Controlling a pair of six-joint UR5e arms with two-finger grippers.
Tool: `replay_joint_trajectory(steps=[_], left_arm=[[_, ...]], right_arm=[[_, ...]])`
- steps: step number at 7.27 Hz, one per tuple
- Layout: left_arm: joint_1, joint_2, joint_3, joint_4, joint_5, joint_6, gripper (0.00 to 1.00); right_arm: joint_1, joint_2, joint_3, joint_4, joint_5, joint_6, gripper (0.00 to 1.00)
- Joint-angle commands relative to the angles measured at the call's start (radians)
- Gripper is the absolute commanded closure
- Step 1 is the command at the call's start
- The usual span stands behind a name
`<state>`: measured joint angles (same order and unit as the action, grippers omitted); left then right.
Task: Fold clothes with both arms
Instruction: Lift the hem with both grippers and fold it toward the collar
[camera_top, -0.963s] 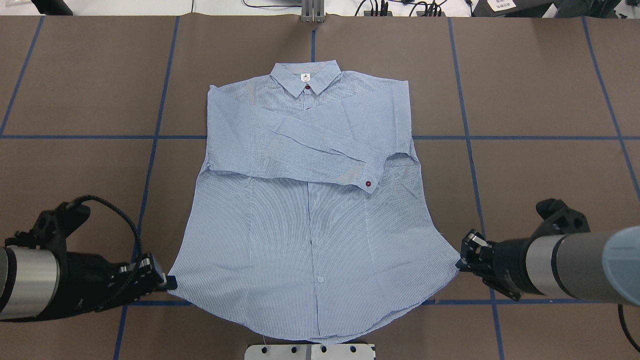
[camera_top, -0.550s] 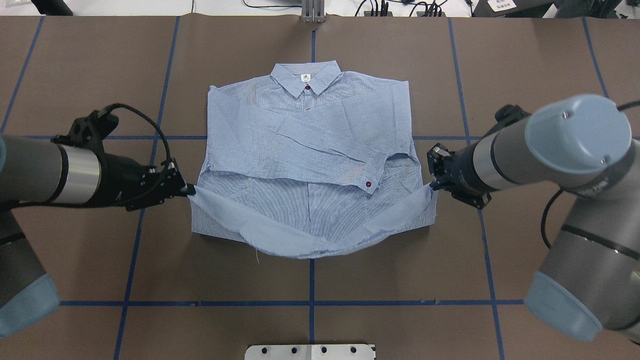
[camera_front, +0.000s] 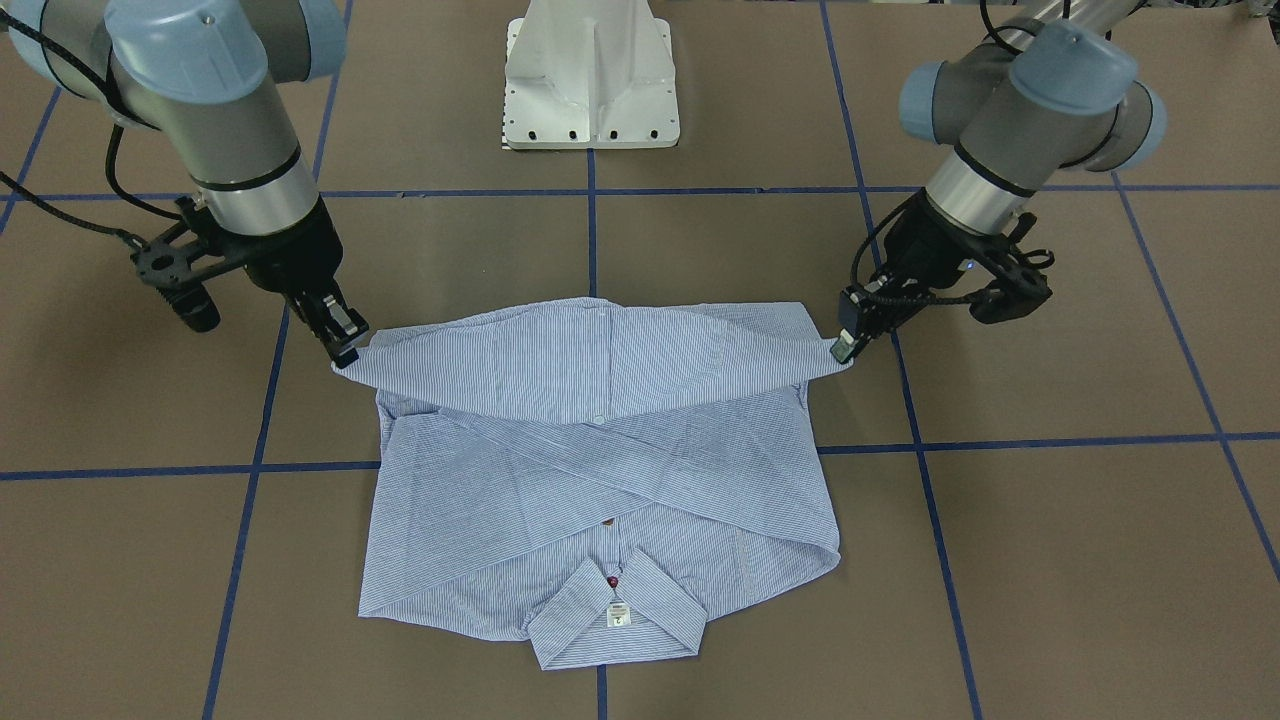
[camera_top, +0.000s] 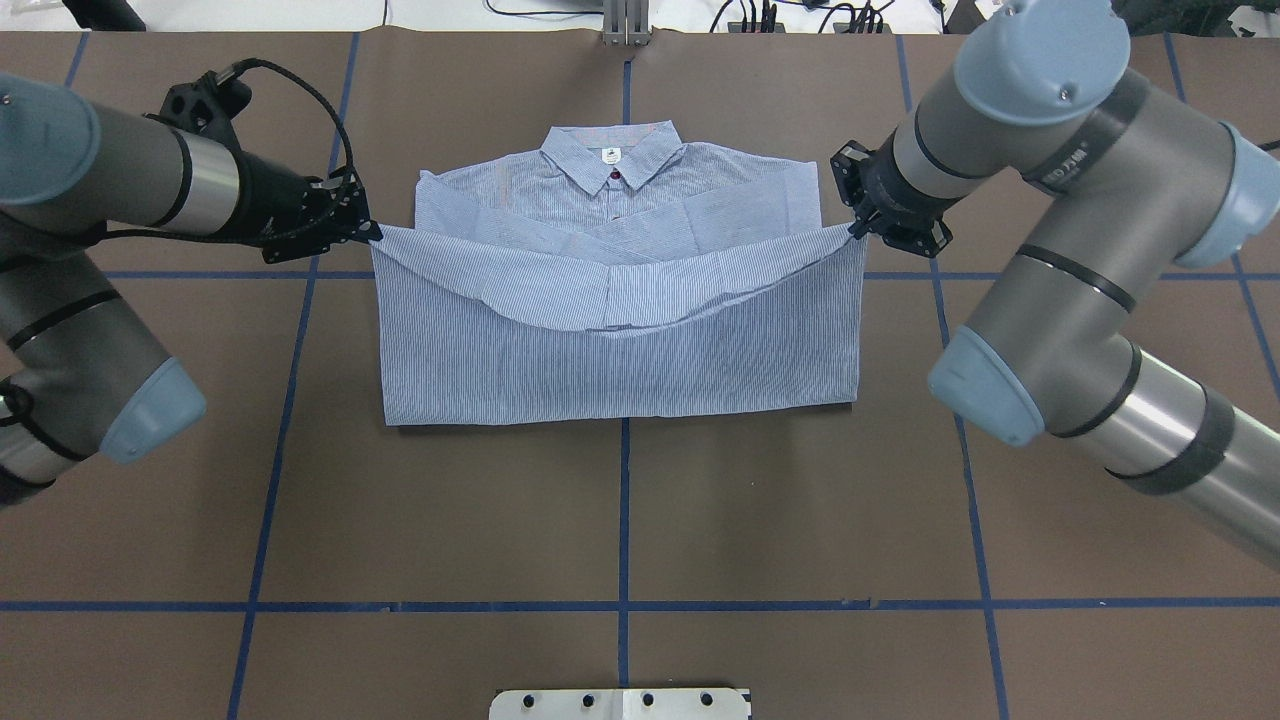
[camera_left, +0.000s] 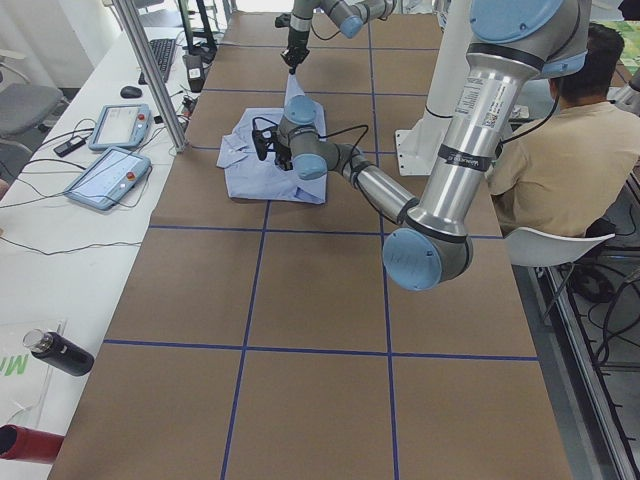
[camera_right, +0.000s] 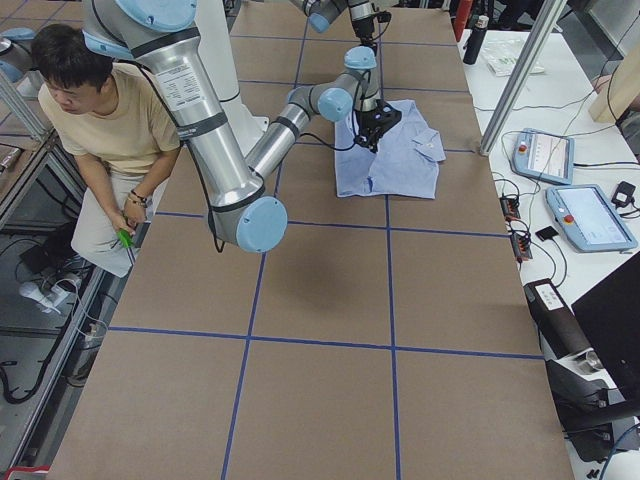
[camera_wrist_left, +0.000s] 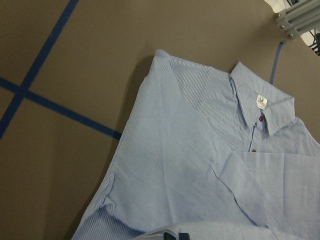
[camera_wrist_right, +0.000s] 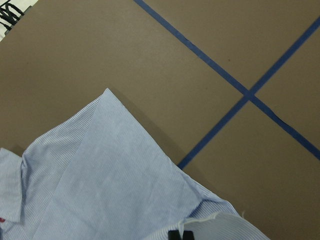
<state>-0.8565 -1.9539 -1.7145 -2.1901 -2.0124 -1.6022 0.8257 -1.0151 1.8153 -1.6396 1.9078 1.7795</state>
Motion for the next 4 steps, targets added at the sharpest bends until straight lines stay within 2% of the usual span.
replay_joint_trajectory(steps=[1, 2, 3, 4], left_arm=[[-0.027, -0.086, 0.142, -0.011, 0.004, 0.011, 1.0], [-0.038, -0.105, 0.189, -0.042, 0.007, 0.012, 1.0], [-0.041, -0.152, 0.295, -0.103, 0.012, 0.01, 1.0], [-0.041, -0.19, 0.393, -0.155, 0.014, 0.011, 1.0]], right_arm=[[0.032, 0.119, -0.191, 0.004, 0.001, -0.067, 1.0], [0.032, 0.157, -0.274, 0.045, -0.001, -0.071, 1.0], [0.032, 0.167, -0.389, 0.195, -0.003, -0.065, 1.0], [0.032, 0.19, -0.472, 0.258, -0.003, -0.068, 1.0]])
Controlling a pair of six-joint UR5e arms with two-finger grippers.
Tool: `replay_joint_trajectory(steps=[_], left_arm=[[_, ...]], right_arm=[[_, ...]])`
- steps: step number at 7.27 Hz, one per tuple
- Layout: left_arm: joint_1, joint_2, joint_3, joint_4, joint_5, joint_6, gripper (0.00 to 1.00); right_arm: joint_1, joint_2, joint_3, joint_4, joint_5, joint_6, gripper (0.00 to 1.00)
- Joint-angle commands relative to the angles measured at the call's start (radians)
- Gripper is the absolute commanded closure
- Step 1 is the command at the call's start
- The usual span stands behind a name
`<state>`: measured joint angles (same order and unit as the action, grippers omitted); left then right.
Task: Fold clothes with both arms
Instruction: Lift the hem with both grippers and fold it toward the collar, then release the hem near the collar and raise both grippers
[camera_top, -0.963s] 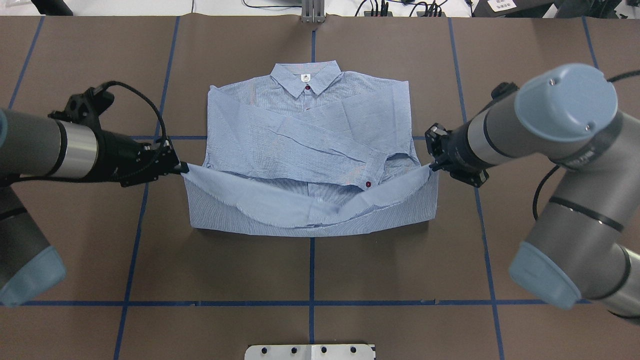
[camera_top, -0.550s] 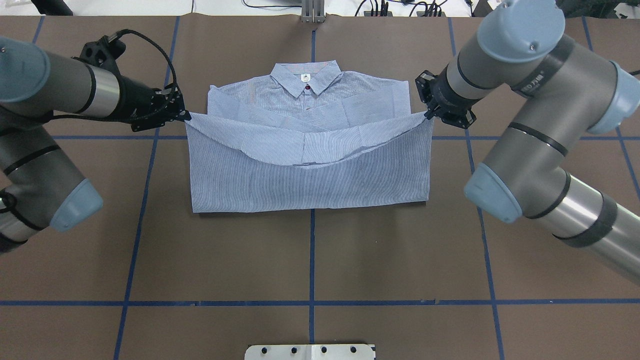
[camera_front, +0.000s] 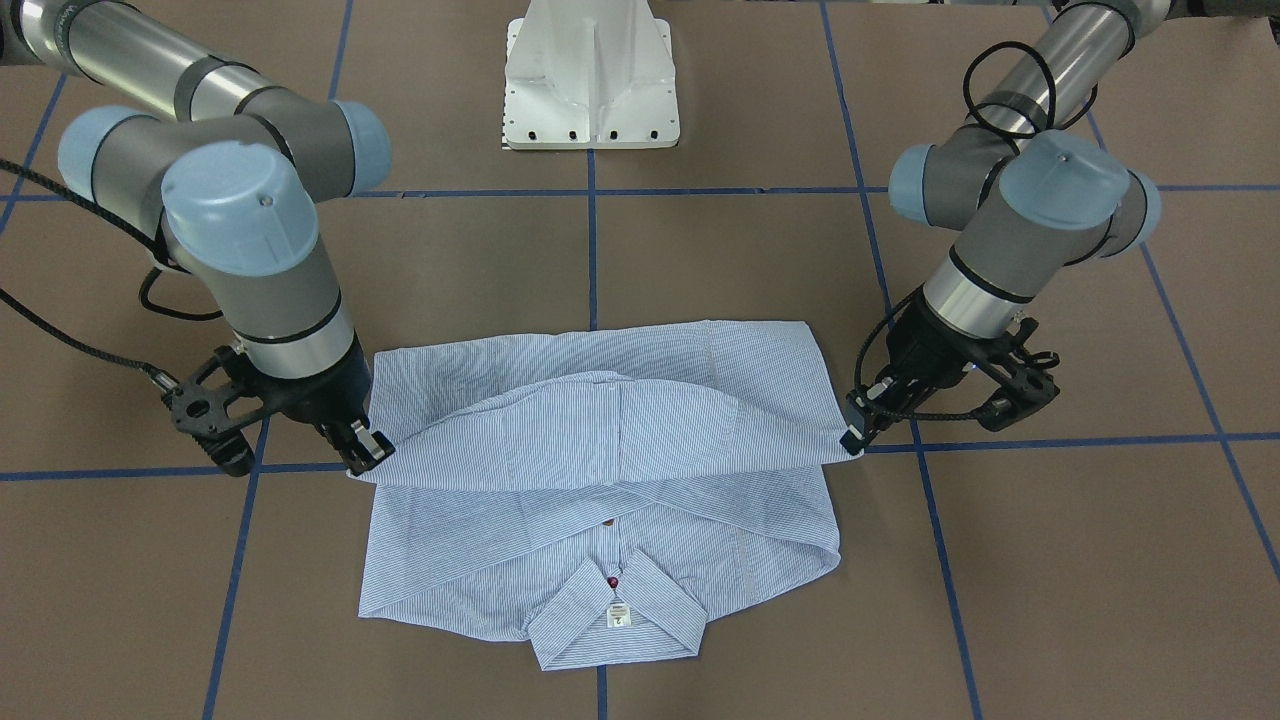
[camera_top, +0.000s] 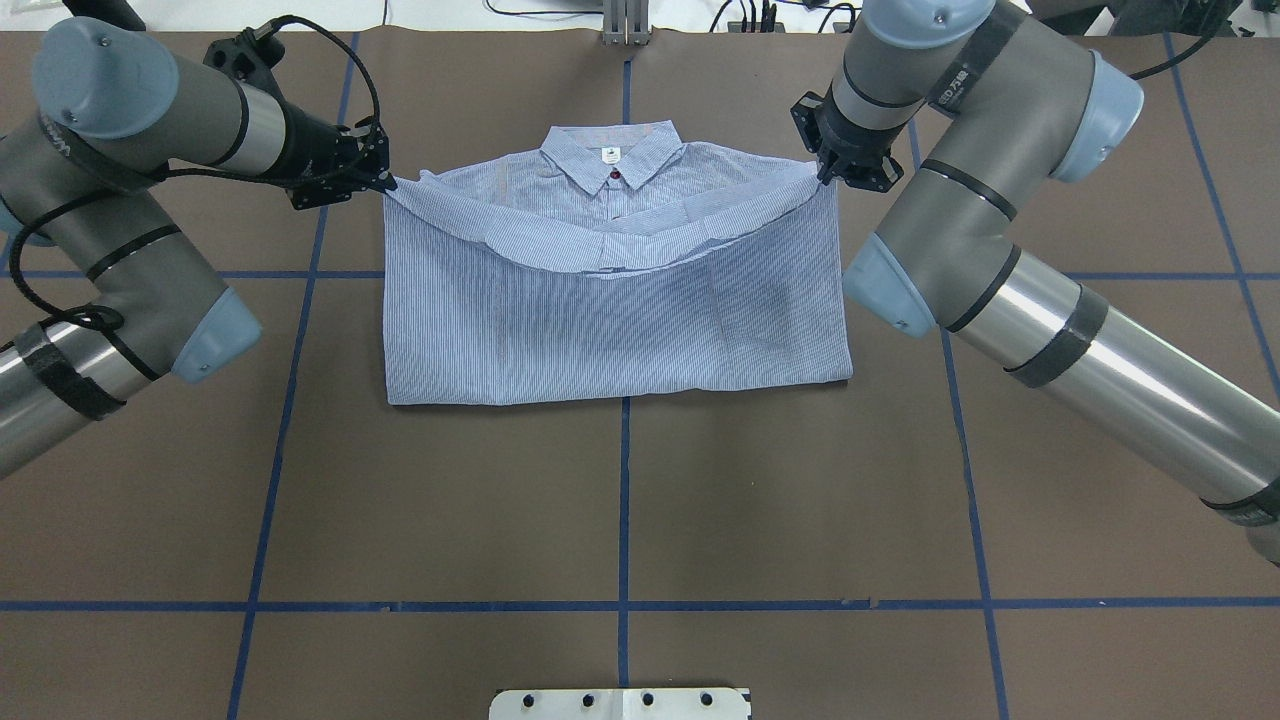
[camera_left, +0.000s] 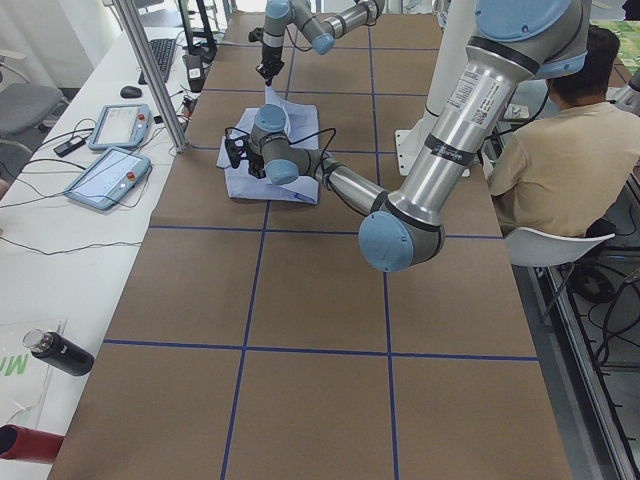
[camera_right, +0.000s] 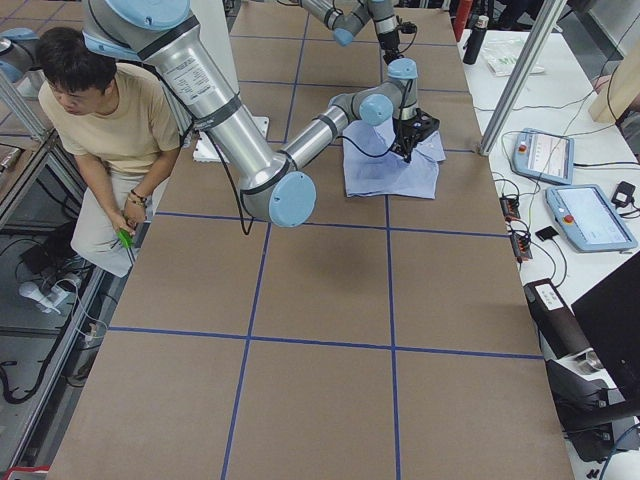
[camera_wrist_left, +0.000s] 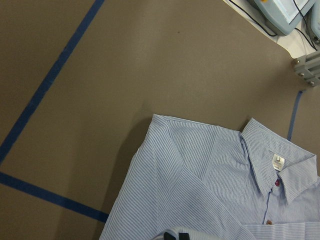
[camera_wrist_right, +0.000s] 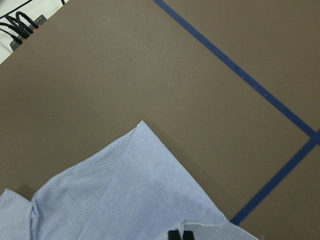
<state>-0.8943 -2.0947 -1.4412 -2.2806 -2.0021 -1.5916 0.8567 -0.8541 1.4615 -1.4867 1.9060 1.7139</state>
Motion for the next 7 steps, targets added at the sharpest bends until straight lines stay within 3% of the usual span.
replay_joint_trajectory(steps=[1, 2, 3, 4, 5, 6, 7], left_arm=[[-0.003, -0.07, 0.189, -0.115, 0.056, -0.001, 1.0], [-0.003, -0.118, 0.277, -0.132, 0.09, -0.001, 1.0], [-0.002, -0.161, 0.345, -0.146, 0.098, -0.001, 1.0], [-0.002, -0.178, 0.382, -0.146, 0.158, -0.002, 0.89], [-0.002, -0.2, 0.427, -0.146, 0.166, -0.001, 0.71], [-0.002, -0.209, 0.445, -0.148, 0.193, -0.002, 0.61], [-0.002, -0.208, 0.456, -0.148, 0.233, -0.002, 0.53]], right_arm=[[0.001, 0.043, -0.16, 0.109, -0.001, -0.01, 1.0], [0.001, 0.062, -0.223, 0.137, -0.002, -0.039, 1.0], [0.002, 0.07, -0.316, 0.245, -0.002, -0.042, 1.0], [0.007, 0.09, -0.405, 0.319, -0.002, -0.068, 1.0], [0.007, 0.096, -0.43, 0.324, -0.002, -0.082, 0.62], [0.007, 0.122, -0.508, 0.371, -0.004, -0.083, 0.42], [0.022, 0.121, -0.53, 0.399, 0.001, -0.082, 0.52]])
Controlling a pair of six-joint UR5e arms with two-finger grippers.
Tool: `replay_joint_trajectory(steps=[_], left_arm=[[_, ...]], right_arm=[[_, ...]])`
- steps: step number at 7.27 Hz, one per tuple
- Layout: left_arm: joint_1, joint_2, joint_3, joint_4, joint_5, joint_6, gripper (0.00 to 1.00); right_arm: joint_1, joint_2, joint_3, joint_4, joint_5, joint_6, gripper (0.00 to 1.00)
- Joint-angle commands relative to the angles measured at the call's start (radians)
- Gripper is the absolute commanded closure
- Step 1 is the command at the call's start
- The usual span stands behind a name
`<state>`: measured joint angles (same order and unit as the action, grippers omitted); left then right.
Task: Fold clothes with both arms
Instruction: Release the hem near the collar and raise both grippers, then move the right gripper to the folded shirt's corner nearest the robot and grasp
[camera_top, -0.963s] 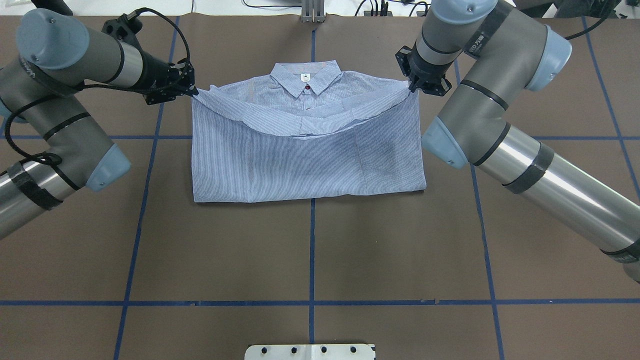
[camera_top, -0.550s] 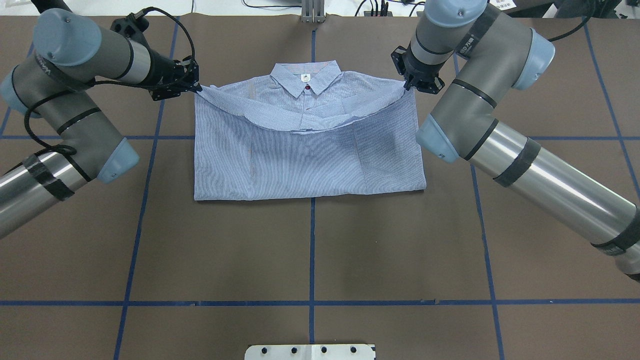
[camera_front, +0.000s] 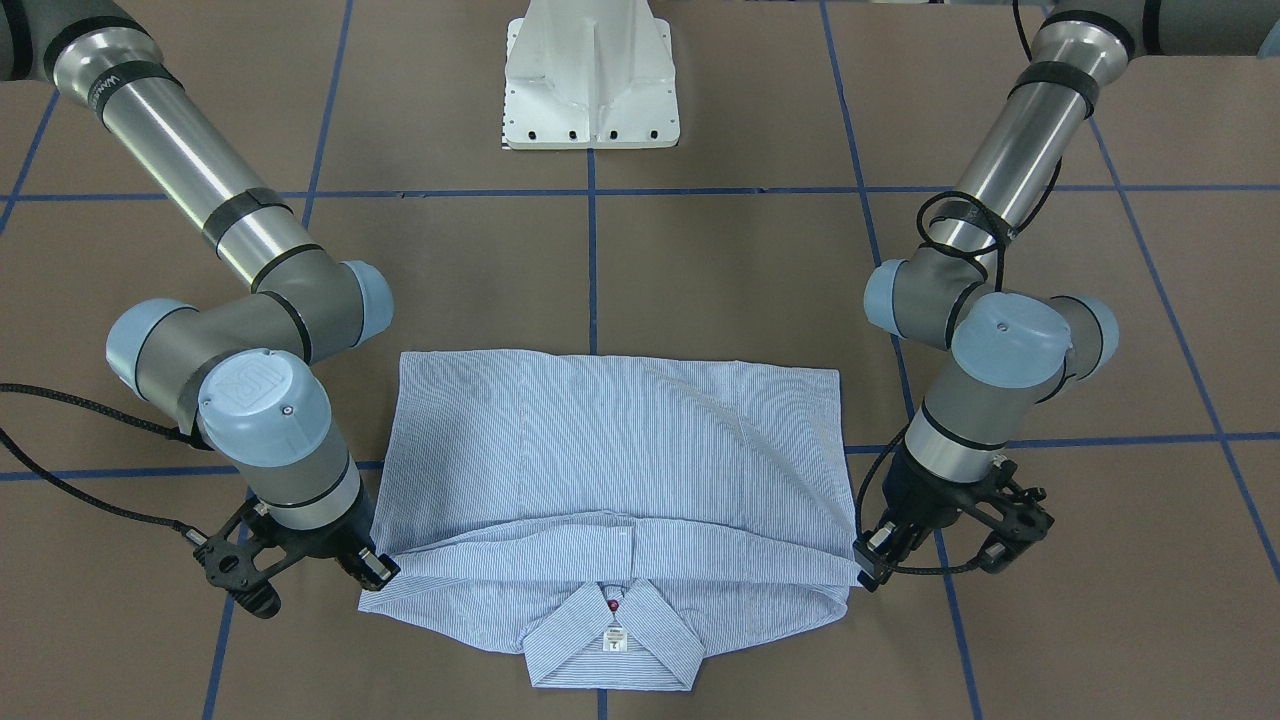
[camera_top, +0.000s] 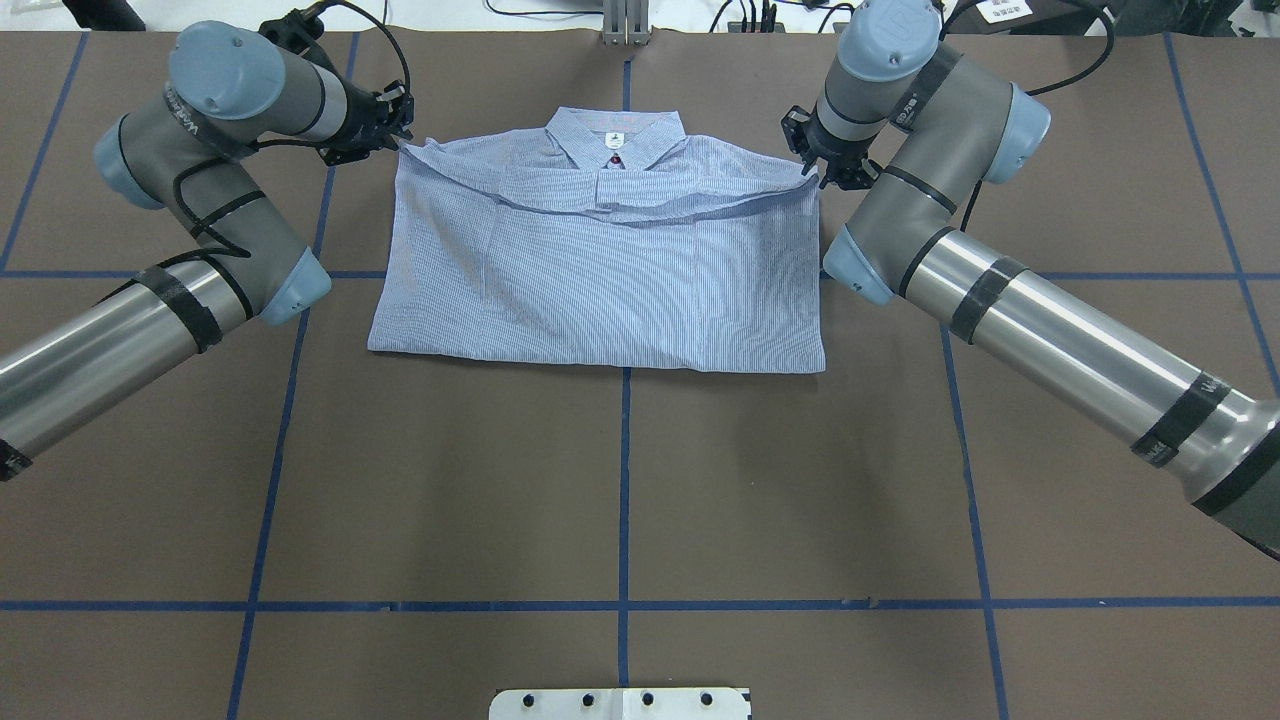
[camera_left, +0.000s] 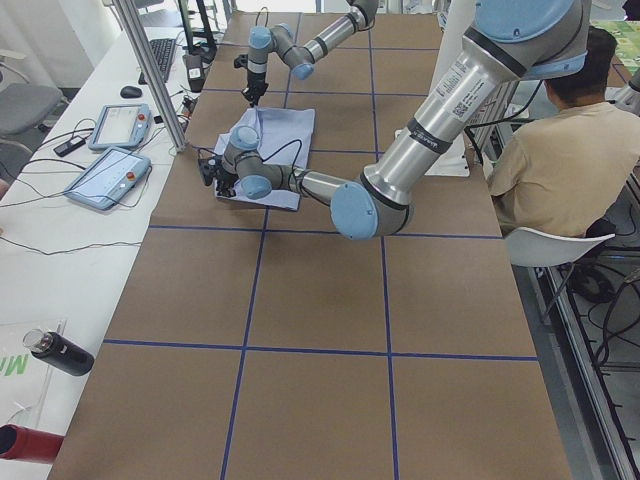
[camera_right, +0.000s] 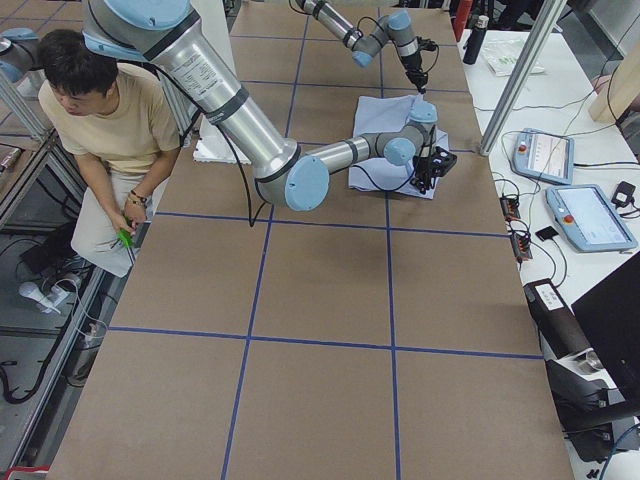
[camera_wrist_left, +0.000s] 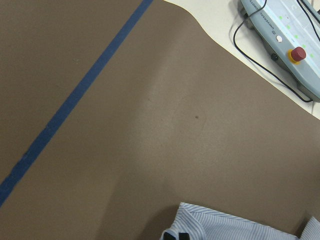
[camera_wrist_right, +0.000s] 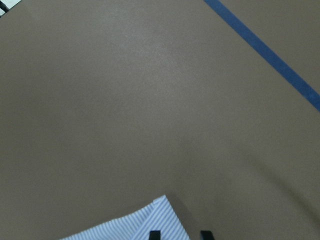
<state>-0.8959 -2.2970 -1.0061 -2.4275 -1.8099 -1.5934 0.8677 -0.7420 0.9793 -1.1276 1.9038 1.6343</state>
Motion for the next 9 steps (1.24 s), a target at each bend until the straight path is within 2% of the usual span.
replay_joint_trajectory(steps=[1, 2, 3, 5, 7, 8, 9], left_arm=[[0.0, -0.005, 0.02, -0.002, 0.041, -0.002, 0.49], [-0.001, -0.005, 0.017, -0.005, 0.04, -0.003, 0.45], [-0.003, -0.005, 0.009, -0.022, 0.037, -0.008, 0.45], [-0.015, 0.023, -0.058, -0.024, 0.024, 0.003, 0.46], [-0.018, 0.102, -0.144, -0.05, 0.02, 0.007, 0.46], [-0.02, 0.116, -0.167, -0.047, 0.021, 0.009, 0.46], [-0.018, 0.126, -0.189, -0.044, 0.023, 0.009, 0.46]], right_arm=[[0.014, 0.007, -0.042, 0.043, 0.008, 0.002, 0.52], [0.04, 0.001, -0.013, 0.042, 0.059, 0.006, 0.52], [0.053, -0.04, 0.086, 0.037, 0.117, 0.024, 0.47], [-0.007, -0.231, 0.378, 0.04, 0.11, 0.158, 0.34], [-0.126, -0.388, 0.6, 0.039, -0.007, 0.264, 0.24], [-0.177, -0.457, 0.683, 0.039, -0.049, 0.297, 0.23], [-0.228, -0.471, 0.702, 0.04, -0.099, 0.346, 0.23]])
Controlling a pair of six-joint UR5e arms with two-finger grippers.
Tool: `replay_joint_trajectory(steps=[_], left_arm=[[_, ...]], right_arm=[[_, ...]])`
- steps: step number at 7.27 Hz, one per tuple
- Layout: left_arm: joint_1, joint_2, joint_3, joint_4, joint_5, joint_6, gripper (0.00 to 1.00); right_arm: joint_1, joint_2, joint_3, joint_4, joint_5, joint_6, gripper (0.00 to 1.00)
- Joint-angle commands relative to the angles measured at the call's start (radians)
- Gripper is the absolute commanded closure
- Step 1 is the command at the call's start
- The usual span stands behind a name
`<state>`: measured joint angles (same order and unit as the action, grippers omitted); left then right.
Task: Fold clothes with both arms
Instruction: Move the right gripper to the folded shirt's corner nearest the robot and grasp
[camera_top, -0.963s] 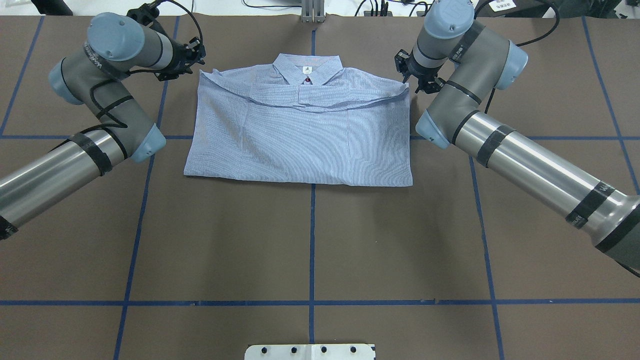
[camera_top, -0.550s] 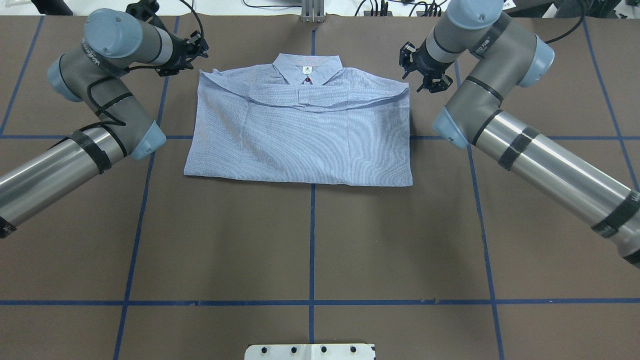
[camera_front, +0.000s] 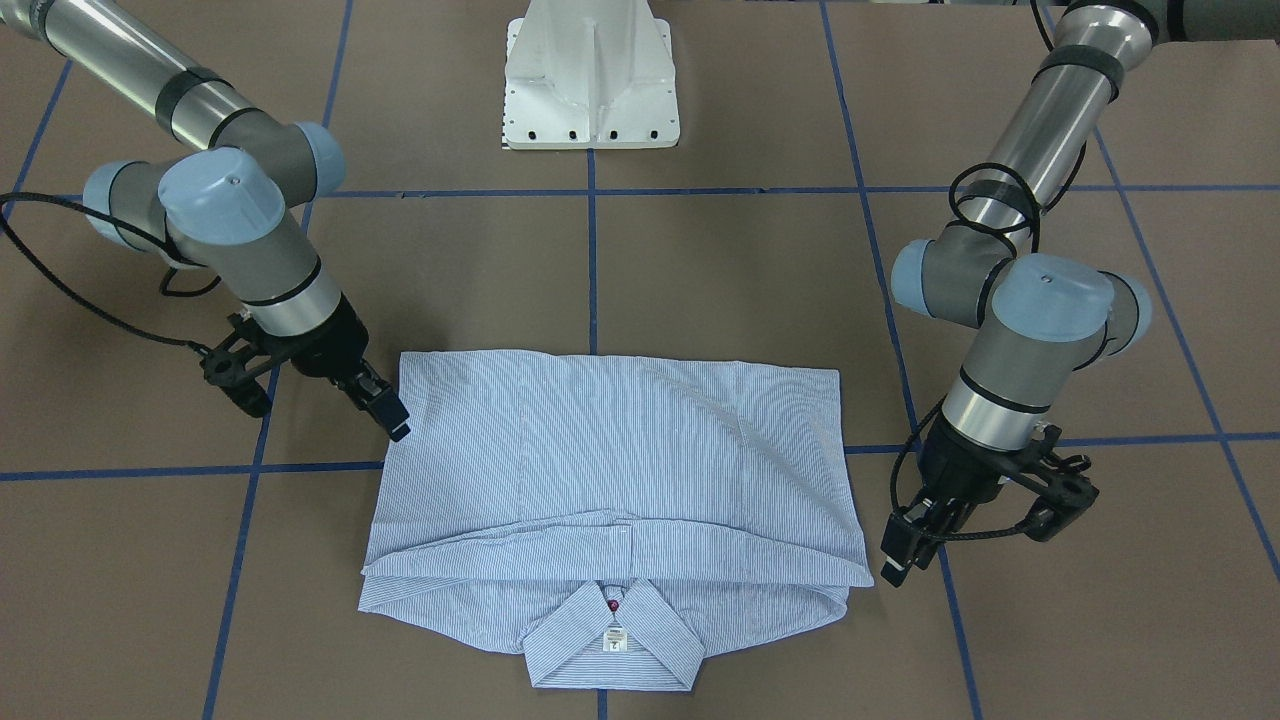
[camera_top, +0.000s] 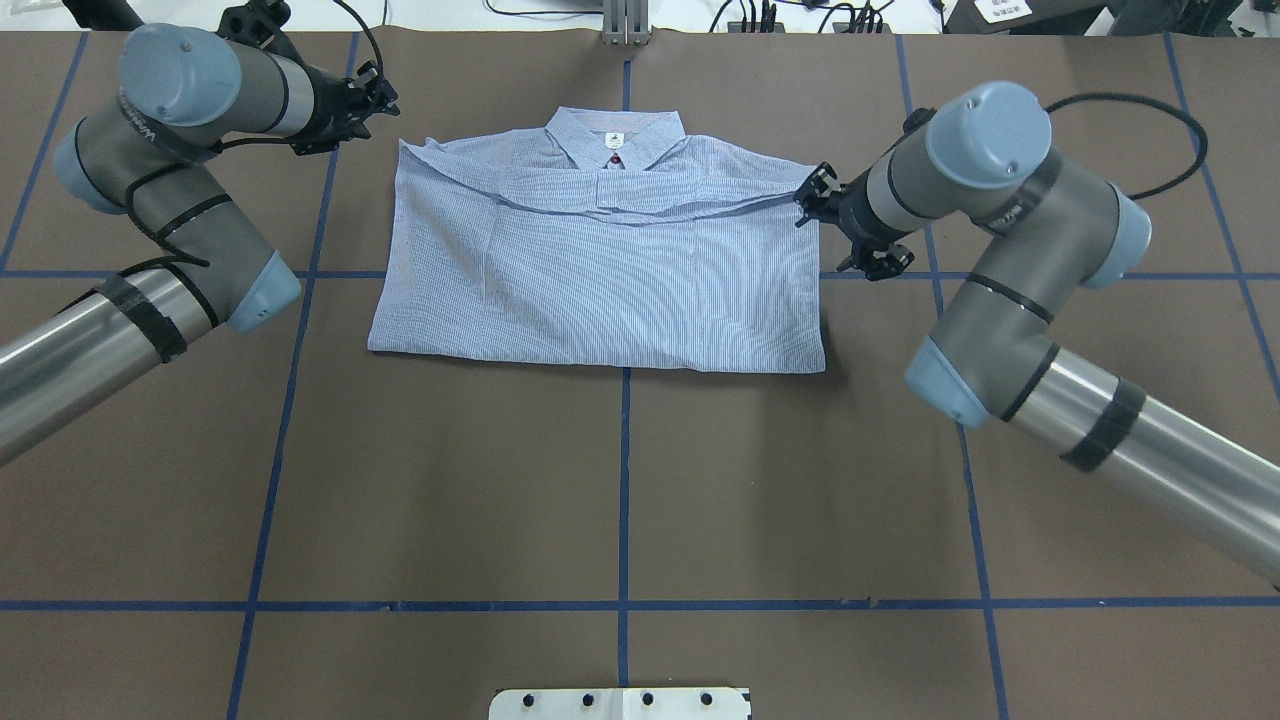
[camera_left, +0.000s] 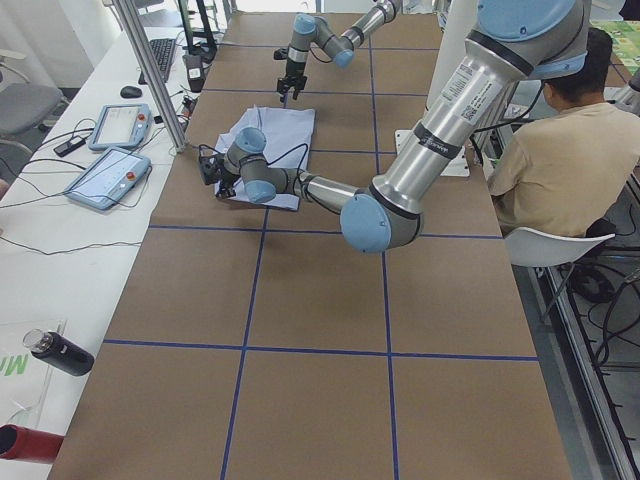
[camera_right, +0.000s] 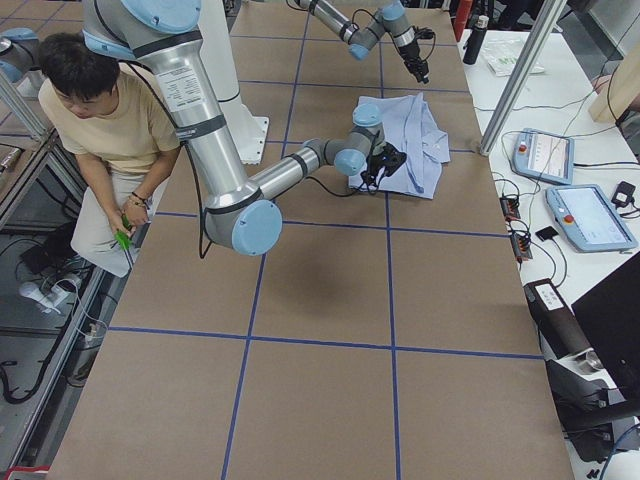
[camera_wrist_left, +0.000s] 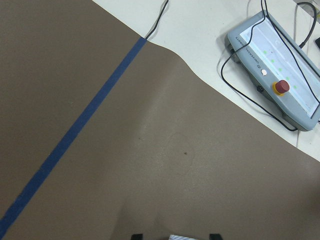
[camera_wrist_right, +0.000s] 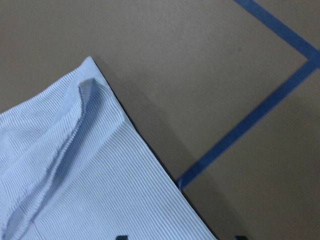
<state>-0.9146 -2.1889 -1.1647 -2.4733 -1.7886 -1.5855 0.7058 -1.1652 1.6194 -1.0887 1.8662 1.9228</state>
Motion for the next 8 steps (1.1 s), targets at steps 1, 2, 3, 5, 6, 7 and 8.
replay_joint_trajectory(steps=[1, 2, 3, 5, 6, 7, 8], left_arm=[[0.0, 0.018, -0.045, 0.007, 0.003, -0.001, 0.46], [0.0, 0.018, -0.049, 0.007, 0.006, -0.005, 0.46], [0.0, 0.02, -0.055, 0.008, 0.008, -0.005, 0.46], [0.0, 0.018, -0.055, 0.008, 0.008, -0.005, 0.46], [0.0, 0.018, -0.055, 0.008, 0.009, -0.005, 0.46], [0.0, 0.02, -0.055, 0.008, 0.009, -0.005, 0.46], [0.002, 0.02, -0.055, 0.008, 0.009, -0.005, 0.46]], right_arm=[[-0.127, -0.062, 0.056, 0.006, -0.126, 0.065, 0.23], [-0.153, -0.07, 0.053, 0.006, -0.154, 0.067, 0.23], [-0.163, -0.076, 0.051, 0.006, -0.156, 0.067, 0.23], [-0.172, -0.082, 0.054, 0.006, -0.156, 0.073, 0.32], [-0.172, -0.082, 0.062, 0.006, -0.151, 0.091, 0.93], [-0.172, -0.079, 0.062, 0.006, -0.147, 0.091, 1.0], [-0.17, -0.073, 0.063, 0.006, -0.145, 0.091, 1.0]])
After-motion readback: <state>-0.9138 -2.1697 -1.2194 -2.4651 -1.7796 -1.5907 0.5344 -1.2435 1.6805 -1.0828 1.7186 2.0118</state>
